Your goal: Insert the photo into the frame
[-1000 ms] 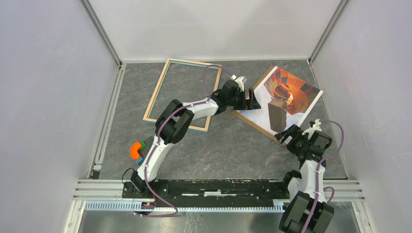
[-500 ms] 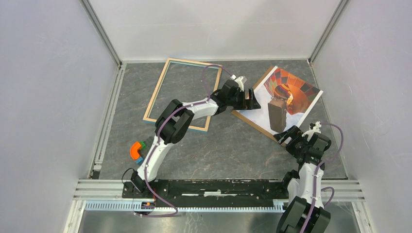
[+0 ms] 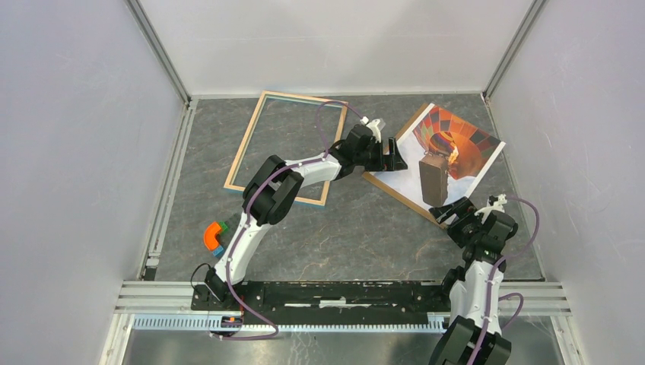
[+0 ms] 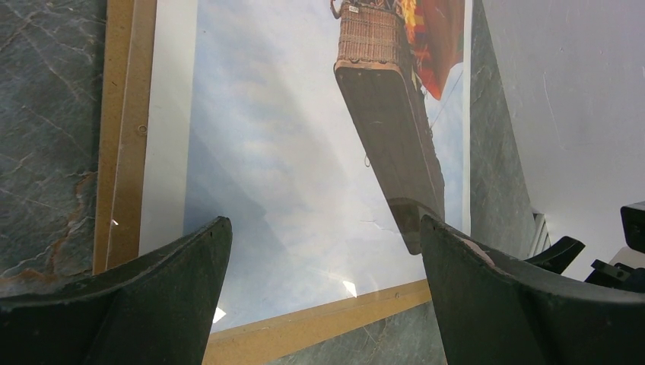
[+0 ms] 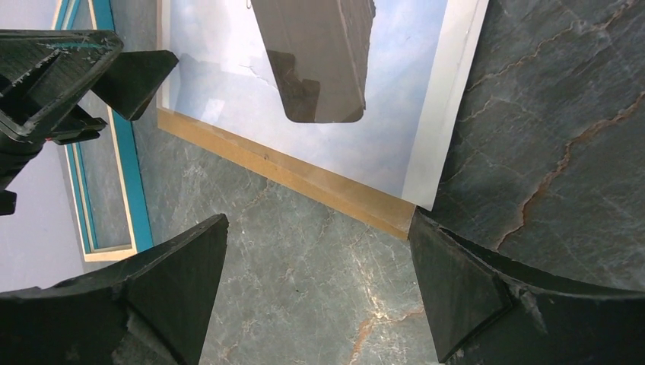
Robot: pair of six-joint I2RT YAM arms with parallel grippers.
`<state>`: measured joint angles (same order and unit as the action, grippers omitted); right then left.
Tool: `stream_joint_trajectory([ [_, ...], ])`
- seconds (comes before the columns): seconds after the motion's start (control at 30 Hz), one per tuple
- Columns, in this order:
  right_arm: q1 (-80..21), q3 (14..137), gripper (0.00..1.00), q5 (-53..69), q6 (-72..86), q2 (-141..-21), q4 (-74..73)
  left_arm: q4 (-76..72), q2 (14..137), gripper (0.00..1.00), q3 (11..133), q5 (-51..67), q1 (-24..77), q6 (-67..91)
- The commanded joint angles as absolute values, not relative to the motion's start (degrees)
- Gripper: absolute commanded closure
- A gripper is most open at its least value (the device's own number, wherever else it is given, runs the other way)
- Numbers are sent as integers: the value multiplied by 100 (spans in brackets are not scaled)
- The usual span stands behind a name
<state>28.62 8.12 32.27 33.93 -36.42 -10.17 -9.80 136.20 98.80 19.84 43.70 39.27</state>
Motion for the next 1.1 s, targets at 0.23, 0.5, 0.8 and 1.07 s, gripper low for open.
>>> stream_joint_trajectory([
  [0.23, 2856, 767, 6, 2965, 3967, -3377, -288, -817, 13604, 0, 9790, 2004, 4351, 4072],
  [0.5, 2857, 305, 6, 2882, 4608, -3397, 632, -825, 13593, 0, 9774, 2008, 4353, 4071],
  [0.8, 2857, 27, 6, 2795, 4968, -3567, 1440, -821, 13590, 0, 9782, 2013, 4353, 4062],
  [1.07, 2856, -227, 6, 2782, 5255, -3859, 2191, -825, 13590, 0, 9787, 2012, 4357, 4068],
])
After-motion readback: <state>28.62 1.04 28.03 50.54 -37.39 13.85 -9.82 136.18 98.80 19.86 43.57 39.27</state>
